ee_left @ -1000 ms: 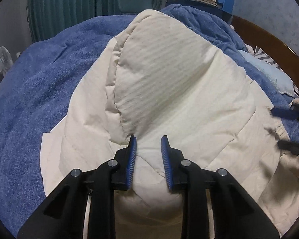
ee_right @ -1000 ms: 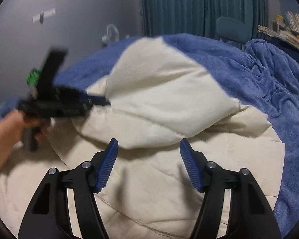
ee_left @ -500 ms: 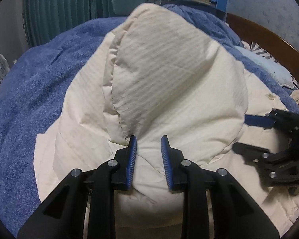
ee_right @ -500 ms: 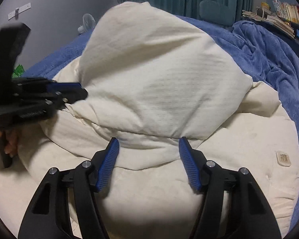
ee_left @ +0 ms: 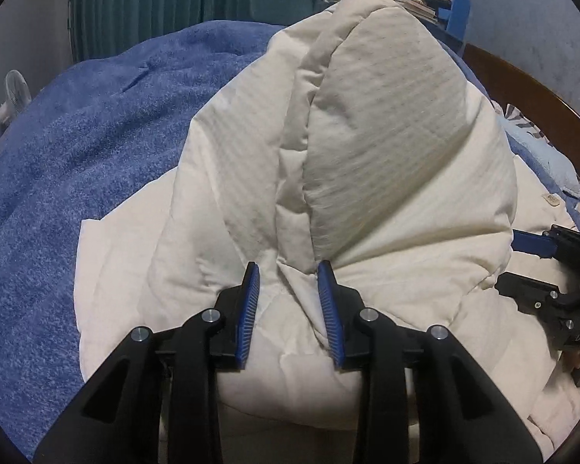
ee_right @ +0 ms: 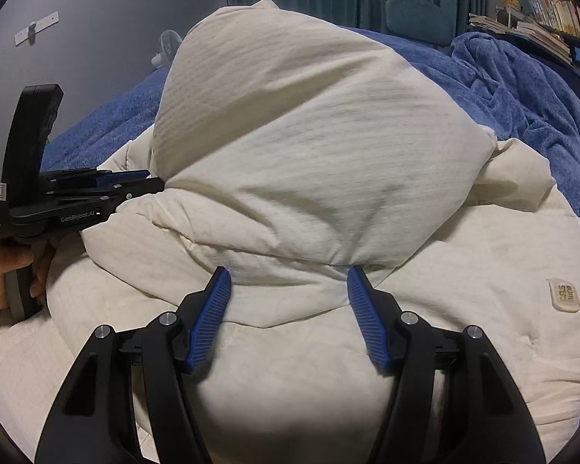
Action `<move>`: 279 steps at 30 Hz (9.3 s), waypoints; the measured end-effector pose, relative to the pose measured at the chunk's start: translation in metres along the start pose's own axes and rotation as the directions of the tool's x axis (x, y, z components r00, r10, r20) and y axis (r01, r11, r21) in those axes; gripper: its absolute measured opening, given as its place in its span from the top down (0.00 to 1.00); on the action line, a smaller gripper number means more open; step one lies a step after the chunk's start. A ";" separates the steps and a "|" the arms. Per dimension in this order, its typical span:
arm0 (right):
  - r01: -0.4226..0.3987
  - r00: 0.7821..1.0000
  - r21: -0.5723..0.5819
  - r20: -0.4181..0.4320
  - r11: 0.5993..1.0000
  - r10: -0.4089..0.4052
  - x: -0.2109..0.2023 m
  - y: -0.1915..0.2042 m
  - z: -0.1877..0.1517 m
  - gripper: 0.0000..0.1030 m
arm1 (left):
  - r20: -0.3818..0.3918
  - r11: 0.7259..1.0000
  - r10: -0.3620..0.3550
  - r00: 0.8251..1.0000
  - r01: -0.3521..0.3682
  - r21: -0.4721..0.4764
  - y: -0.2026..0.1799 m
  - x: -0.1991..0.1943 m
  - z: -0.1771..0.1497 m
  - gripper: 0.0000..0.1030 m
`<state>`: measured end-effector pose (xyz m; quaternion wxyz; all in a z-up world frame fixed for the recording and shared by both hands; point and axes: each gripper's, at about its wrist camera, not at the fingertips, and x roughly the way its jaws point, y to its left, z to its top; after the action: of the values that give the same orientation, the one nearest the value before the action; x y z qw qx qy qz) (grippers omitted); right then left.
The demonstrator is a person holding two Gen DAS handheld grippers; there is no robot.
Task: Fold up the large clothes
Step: 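Release the hood and smooth it flat with both open grippers, then move both grippers to the tan hem band of the jacket, then grasp the tan hem with both grippers and fold it up toward the hood, then press the folded hem flat with both open grippers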
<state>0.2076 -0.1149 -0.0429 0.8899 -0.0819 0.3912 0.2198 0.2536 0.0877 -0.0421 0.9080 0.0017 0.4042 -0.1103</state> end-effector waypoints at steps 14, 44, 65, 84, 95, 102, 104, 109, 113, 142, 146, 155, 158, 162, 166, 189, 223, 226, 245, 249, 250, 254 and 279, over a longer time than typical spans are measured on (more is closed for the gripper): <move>-0.037 0.999 0.094 0.017 0.995 0.036 -0.011 -0.018 0.003 0.35 | -0.026 0.986 -0.032 0.999 0.035 0.162 -0.042 -0.031 -0.006 0.52; 0.003 0.978 0.242 0.202 0.970 -0.054 -0.236 -0.014 0.023 0.06 | 0.133 0.999 0.048 0.990 -0.047 -0.010 -0.065 -0.231 -0.009 0.15; 0.167 0.985 0.485 -0.124 0.858 -0.122 -0.306 -0.086 -0.195 0.06 | -0.143 0.971 0.087 0.986 -0.117 -0.211 -0.021 -0.303 -0.190 0.13; 0.119 0.978 0.446 -0.207 0.887 -0.027 -0.330 -0.063 -0.252 0.44 | -0.265 0.972 -0.077 0.961 0.013 -0.235 -0.043 -0.337 -0.252 0.34; -0.030 0.994 0.504 -0.077 0.863 0.080 -0.340 -0.070 -0.253 0.51 | -0.216 0.966 -0.144 0.966 0.091 -0.241 -0.052 -0.338 -0.240 0.49; -0.041 0.967 0.529 -0.194 0.848 0.167 -0.312 -0.074 -0.250 0.46 | -0.326 0.979 -0.139 0.935 0.081 -0.185 -0.061 -0.317 -0.245 0.49; -0.037 0.958 0.540 -0.220 0.841 0.183 -0.306 -0.075 -0.251 0.47 | -0.355 0.971 -0.171 0.919 0.096 -0.220 -0.055 -0.310 -0.250 0.49; -0.056 0.984 0.457 -0.124 0.888 0.126 -0.323 -0.061 -0.244 0.79 | -0.291 0.966 -0.187 0.938 0.121 -0.230 -0.050 -0.318 -0.244 0.70; -0.041 0.998 0.405 -0.032 0.913 0.059 -0.337 -0.049 -0.225 0.86 | -0.213 0.968 -0.190 0.958 0.146 -0.205 -0.049 -0.330 -0.219 0.82; 0.081 0.936 0.502 0.259 0.861 -0.239 -0.173 -0.157 0.039 0.88 | 0.159 0.965 0.019 0.987 0.023 -0.260 0.044 -0.159 0.063 0.89; 0.112 0.952 0.490 0.197 0.865 -0.234 -0.124 -0.166 0.035 0.86 | 0.082 0.966 0.066 0.994 -0.043 -0.253 0.053 -0.104 0.054 0.88; 0.097 0.975 0.514 0.124 0.852 -0.186 -0.081 -0.174 0.028 0.43 | 0.042 0.935 -0.034 0.999 0.047 -0.352 0.075 -0.070 0.041 0.47; 0.092 0.975 0.473 0.138 0.876 -0.177 -0.094 -0.163 0.037 0.25 | 0.136 0.936 0.007 0.991 0.041 -0.350 0.067 -0.106 0.051 0.08; 0.092 0.982 0.361 0.120 0.928 -0.144 -0.118 -0.127 0.051 0.21 | 0.132 0.953 -0.053 0.990 0.089 -0.288 0.033 -0.138 0.061 0.08; 0.128 0.983 0.231 0.100 0.965 -0.154 -0.145 -0.083 0.051 0.13 | 0.038 0.983 -0.065 0.997 0.071 -0.170 -0.022 -0.144 0.053 0.08; 0.181 0.983 0.227 -0.056 0.957 -0.173 -0.150 -0.018 -0.063 0.13 | -0.105 0.993 0.068 0.992 -0.077 -0.091 -0.092 -0.156 -0.070 0.08; 0.158 0.987 0.210 -0.077 0.965 -0.145 -0.028 -0.079 0.042 0.05 | -0.132 0.992 0.125 0.983 -0.125 0.006 -0.066 -0.032 0.026 0.06; 0.167 0.984 0.189 -0.100 0.968 -0.150 -0.020 -0.084 0.054 0.05 | -0.145 0.991 0.131 0.981 -0.127 0.034 -0.063 -0.021 0.040 0.06; 0.259 0.965 0.354 -0.140 0.899 -0.223 0.013 -0.165 0.055 0.07 | -0.153 0.971 0.152 0.976 -0.176 -0.160 0.019 0.014 0.053 0.06; 0.301 0.953 0.385 -0.152 0.873 -0.261 0.005 -0.182 0.040 0.07 | -0.150 0.957 0.162 0.975 -0.192 -0.218 0.038 0.004 0.041 0.06; 0.299 0.954 0.396 -0.150 0.868 -0.261 0.003 -0.186 0.037 0.07 | -0.151 0.954 0.172 0.973 -0.203 -0.219 0.042 0.003 0.040 0.06; 0.289 0.957 0.427 -0.143 0.857 -0.251 -0.001 -0.192 0.028 0.07 | -0.140 0.913 0.300 0.944 -0.326 -0.245 0.064 -0.011 0.039 0.06; 0.242 0.962 0.386 -0.216 0.890 -0.168 0.035 -0.177 0.061 0.06 | -0.244 0.967 0.179 0.953 -0.216 -0.135 -0.006 0.043 0.091 0.05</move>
<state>0.3493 -0.2413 -0.0315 0.8671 0.0460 0.4951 0.0294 0.3473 0.0646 -0.0118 0.8588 -0.0179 0.5118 0.0149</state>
